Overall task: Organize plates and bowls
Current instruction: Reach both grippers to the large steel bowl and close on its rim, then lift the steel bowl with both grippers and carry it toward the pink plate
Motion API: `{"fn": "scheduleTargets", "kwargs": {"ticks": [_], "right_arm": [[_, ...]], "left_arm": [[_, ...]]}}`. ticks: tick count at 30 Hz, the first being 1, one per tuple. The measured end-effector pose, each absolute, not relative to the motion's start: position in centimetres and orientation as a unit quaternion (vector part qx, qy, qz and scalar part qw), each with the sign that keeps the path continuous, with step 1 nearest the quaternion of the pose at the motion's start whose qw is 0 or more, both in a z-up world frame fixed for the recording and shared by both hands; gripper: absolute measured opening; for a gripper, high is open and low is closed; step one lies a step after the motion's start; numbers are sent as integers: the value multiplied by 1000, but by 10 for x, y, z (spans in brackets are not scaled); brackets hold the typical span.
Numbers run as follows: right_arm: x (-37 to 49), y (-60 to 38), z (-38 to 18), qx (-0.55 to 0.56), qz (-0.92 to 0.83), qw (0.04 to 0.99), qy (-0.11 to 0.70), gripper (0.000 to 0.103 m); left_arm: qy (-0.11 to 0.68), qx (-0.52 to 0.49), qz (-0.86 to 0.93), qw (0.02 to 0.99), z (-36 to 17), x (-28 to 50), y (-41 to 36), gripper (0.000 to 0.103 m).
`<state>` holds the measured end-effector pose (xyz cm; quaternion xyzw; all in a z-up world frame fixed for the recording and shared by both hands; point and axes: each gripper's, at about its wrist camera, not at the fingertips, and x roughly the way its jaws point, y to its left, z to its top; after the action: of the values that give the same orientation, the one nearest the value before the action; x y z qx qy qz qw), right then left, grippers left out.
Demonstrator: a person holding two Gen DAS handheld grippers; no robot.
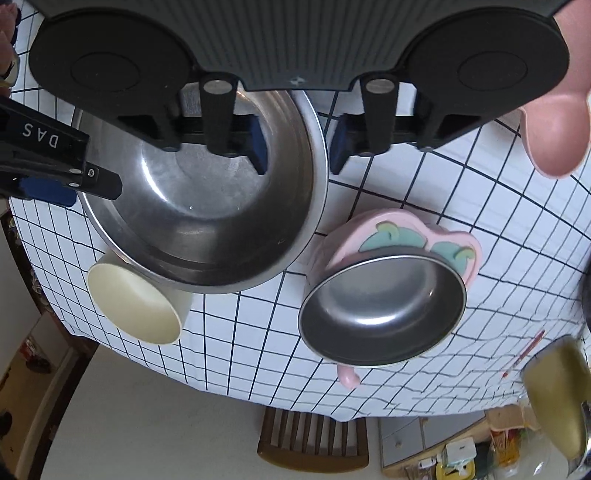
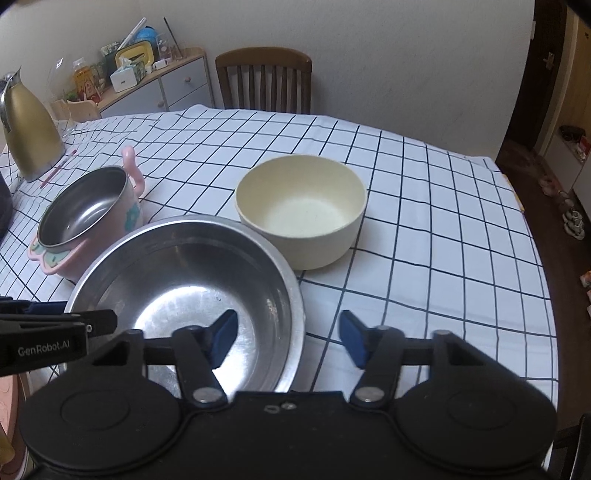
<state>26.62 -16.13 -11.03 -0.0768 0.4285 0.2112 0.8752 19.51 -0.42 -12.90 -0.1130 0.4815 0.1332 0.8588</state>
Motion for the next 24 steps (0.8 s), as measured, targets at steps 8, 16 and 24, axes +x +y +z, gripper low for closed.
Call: {"fn": "scheduleTargets", "kwargs": {"ticks": [8,16,24], "right_arm": [[266,-157,-112,-80,219,867,440,34],[269,-160,-112,-88,202,869,443,15],[261,-163,-107,-89,195,872,440,14]], "left_arm": [[484,-111,136,858,-128,195,-2,20],[485,-110,132,858,-128,195,1,16],[484,-110,120,860,-126,191,1,16]]}}
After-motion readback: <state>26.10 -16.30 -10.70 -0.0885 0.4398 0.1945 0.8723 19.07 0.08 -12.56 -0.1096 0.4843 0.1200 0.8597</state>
